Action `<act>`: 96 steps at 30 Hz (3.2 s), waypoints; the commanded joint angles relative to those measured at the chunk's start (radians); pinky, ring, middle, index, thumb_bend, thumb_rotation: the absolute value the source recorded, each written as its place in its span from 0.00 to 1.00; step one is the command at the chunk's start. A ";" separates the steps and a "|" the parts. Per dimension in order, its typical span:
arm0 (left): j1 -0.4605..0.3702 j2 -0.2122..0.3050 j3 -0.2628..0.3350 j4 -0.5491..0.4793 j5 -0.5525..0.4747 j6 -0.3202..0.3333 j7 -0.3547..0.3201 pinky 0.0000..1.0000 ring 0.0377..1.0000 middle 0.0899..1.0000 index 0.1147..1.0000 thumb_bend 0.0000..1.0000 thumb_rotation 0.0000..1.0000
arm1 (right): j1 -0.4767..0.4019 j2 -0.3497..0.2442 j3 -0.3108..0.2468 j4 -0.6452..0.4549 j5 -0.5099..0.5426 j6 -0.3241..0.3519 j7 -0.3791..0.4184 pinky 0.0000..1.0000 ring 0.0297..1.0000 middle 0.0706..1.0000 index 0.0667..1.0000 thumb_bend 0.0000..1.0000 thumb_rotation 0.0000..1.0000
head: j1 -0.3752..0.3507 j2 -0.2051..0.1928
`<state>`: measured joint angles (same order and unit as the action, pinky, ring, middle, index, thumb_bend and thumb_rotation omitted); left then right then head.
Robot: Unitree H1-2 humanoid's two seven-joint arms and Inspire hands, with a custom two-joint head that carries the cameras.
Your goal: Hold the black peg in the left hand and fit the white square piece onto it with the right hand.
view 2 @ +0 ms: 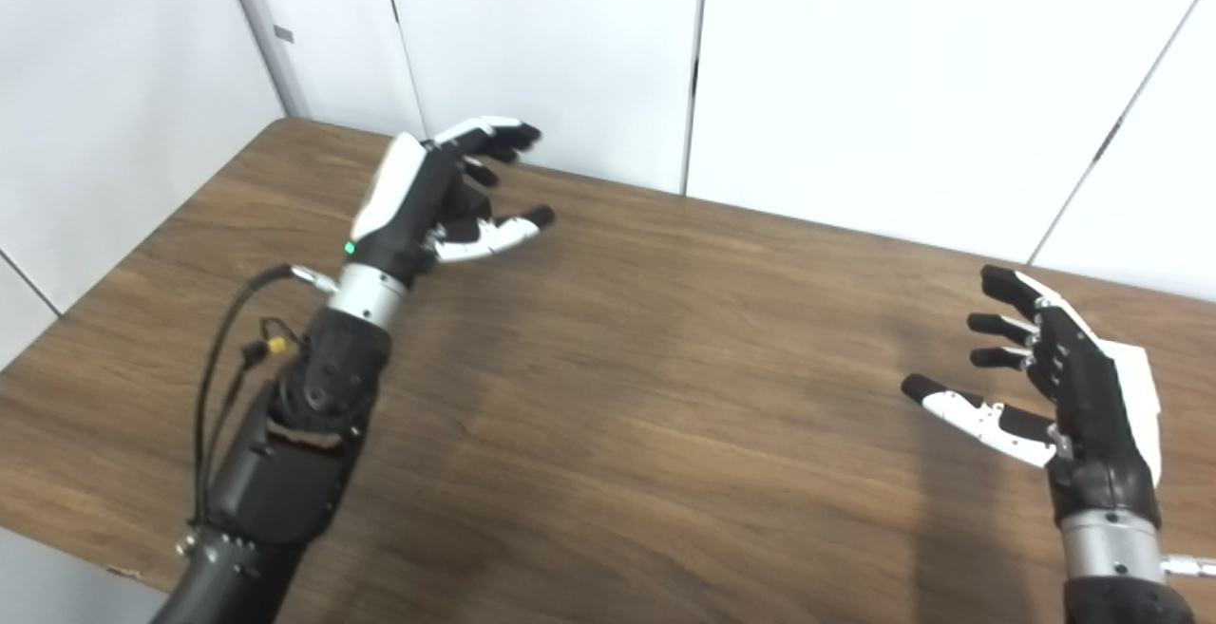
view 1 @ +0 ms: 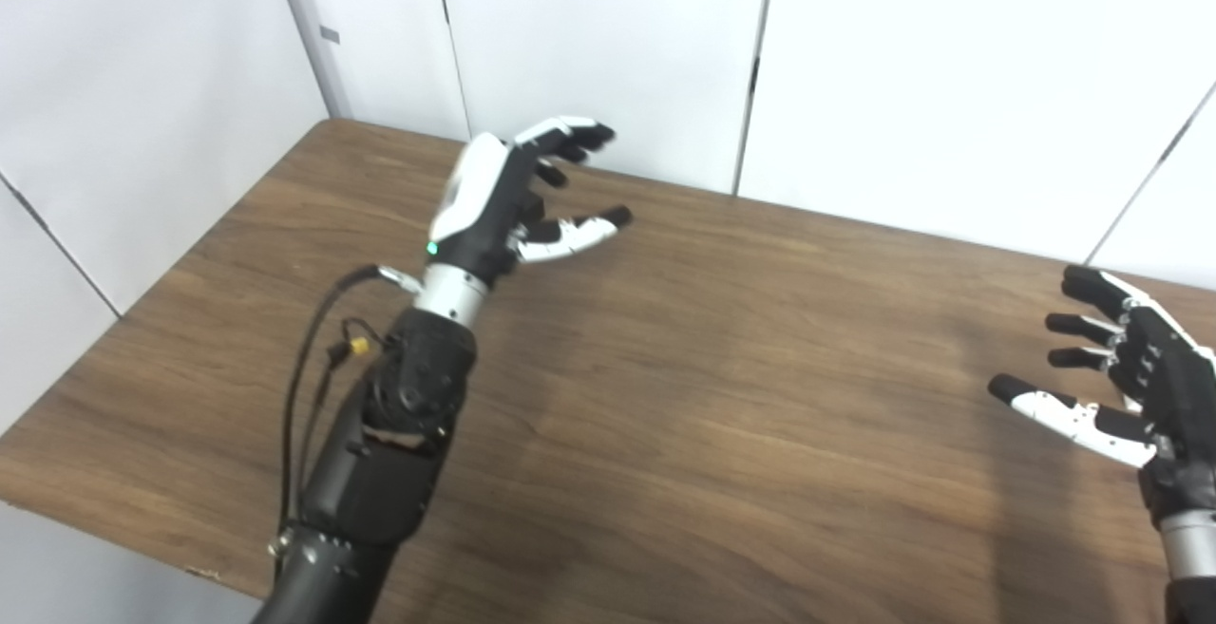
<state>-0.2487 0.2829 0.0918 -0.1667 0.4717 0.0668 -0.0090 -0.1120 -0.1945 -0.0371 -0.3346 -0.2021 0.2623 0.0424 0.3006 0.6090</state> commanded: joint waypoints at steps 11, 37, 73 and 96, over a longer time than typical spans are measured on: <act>-0.125 0.133 0.043 0.121 0.040 0.013 0.070 0.71 0.80 0.77 0.73 0.69 0.27 | -0.041 -0.001 -0.004 -0.038 -0.006 -0.017 -0.006 0.61 0.72 0.80 0.78 0.63 0.00 | 0.005 -0.001; -0.186 0.245 -0.068 0.226 0.313 0.350 0.039 0.93 1.00 0.98 0.83 0.93 0.51 | -0.034 -0.009 -0.012 -0.051 -0.001 0.001 0.002 0.63 0.73 0.81 0.79 0.62 0.00 | 0.001 0.006; -0.225 0.222 -0.195 0.455 0.399 0.401 -0.009 0.93 1.00 1.00 0.79 1.00 0.66 | -0.034 -0.015 -0.021 -0.068 0.002 0.006 0.012 0.61 0.73 0.81 0.78 0.62 0.00 | -0.016 0.015; -0.246 0.228 -0.240 0.577 0.382 0.394 0.028 0.94 1.00 1.00 0.79 0.99 0.65 | -0.032 -0.031 -0.030 -0.089 -0.002 0.028 0.016 0.61 0.73 0.80 0.78 0.62 0.00 | -0.032 0.026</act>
<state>-0.4358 0.4745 -0.1533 0.4213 0.8562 0.4635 -0.0130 -0.1142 -0.2199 -0.0564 -0.3820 -0.2069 0.2960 0.0654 0.2669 0.6335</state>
